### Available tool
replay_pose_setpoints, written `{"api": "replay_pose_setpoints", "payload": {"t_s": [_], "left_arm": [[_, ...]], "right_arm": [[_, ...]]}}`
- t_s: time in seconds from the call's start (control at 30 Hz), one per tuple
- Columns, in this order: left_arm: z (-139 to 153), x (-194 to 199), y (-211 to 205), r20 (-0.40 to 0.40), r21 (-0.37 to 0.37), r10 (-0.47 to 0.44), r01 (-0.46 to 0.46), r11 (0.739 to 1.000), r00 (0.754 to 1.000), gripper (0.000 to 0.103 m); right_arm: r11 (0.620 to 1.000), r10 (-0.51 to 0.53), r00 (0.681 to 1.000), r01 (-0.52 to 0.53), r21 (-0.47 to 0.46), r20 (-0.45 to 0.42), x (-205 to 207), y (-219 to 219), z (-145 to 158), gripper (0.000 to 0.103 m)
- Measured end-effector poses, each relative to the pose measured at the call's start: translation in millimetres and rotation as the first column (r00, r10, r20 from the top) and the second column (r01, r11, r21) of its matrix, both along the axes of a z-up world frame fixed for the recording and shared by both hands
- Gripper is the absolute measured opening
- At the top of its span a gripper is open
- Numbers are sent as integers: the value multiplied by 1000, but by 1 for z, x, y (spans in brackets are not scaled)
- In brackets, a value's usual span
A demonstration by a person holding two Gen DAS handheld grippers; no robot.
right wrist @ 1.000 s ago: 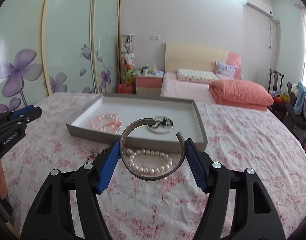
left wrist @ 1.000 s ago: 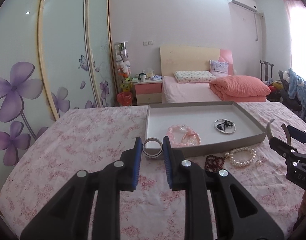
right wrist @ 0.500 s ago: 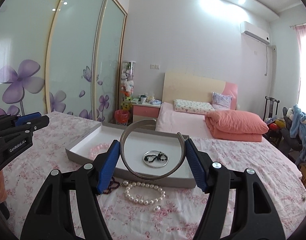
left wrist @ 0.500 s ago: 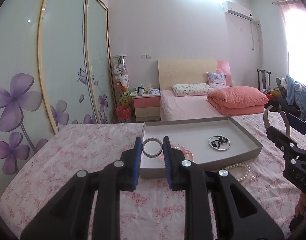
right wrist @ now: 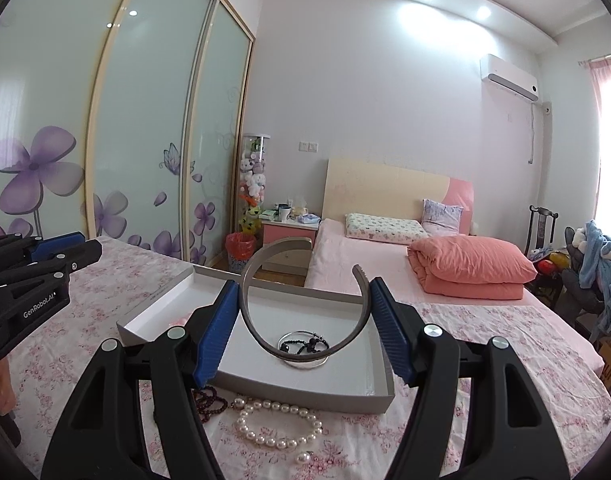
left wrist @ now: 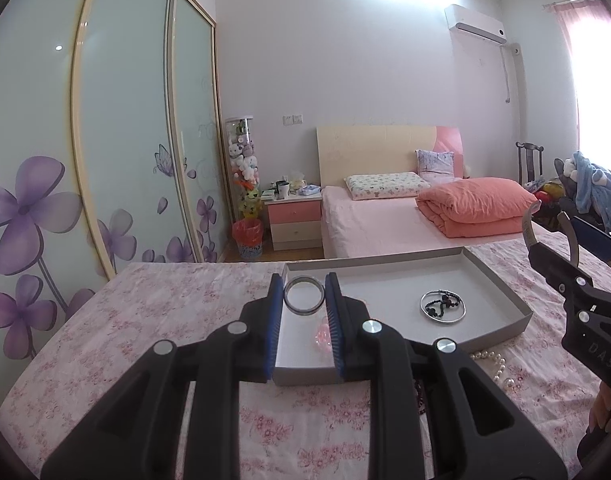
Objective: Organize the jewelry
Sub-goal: 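Carry the cuff and ring over the white tray and open both tools, then grasp a pearl stud earring with the right tool while the left tool grasps the dark red bead bracelet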
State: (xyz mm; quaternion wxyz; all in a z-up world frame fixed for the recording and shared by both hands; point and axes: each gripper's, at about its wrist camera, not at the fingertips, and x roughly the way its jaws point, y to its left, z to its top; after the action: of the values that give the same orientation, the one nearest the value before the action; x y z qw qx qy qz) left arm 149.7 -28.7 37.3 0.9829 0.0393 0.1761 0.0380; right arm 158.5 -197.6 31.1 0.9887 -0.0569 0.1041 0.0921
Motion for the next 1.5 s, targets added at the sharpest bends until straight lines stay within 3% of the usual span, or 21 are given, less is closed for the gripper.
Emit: {"api": "replay_pose_setpoints", "payload": {"t_s": [0.3, 0.83, 0.9, 0.97, 1.2, 1.5], "left_arm": [[-7, 36, -5, -22, 3, -9, 9, 1000, 1000, 22], [-59, 130, -14, -189, -32, -69, 64, 997, 980, 23], [-63, 138, -15, -207, -46, -84, 76, 996, 975, 27], [-67, 143, -14, -218, -57, -88, 77, 995, 972, 43], [-52, 133, 10, -186, -100, -55, 36, 994, 981, 46], [-24, 82, 39, -126, -109, 9, -23, 994, 992, 46]], "right_arm": [[1000, 3, 1000, -3, -2, -16, 29, -3, -4, 66], [998, 41, 963, -53, -41, -268, 107, 9, -51, 67], [997, 46, 954, -60, -39, -298, 113, 10, -55, 67], [998, 50, 946, -62, -26, -321, 116, 8, -57, 68], [1000, 24, 958, -23, 5, -285, 100, -16, -40, 72], [1000, 1, 964, 3, 17, -267, 56, -32, -24, 72]]}}
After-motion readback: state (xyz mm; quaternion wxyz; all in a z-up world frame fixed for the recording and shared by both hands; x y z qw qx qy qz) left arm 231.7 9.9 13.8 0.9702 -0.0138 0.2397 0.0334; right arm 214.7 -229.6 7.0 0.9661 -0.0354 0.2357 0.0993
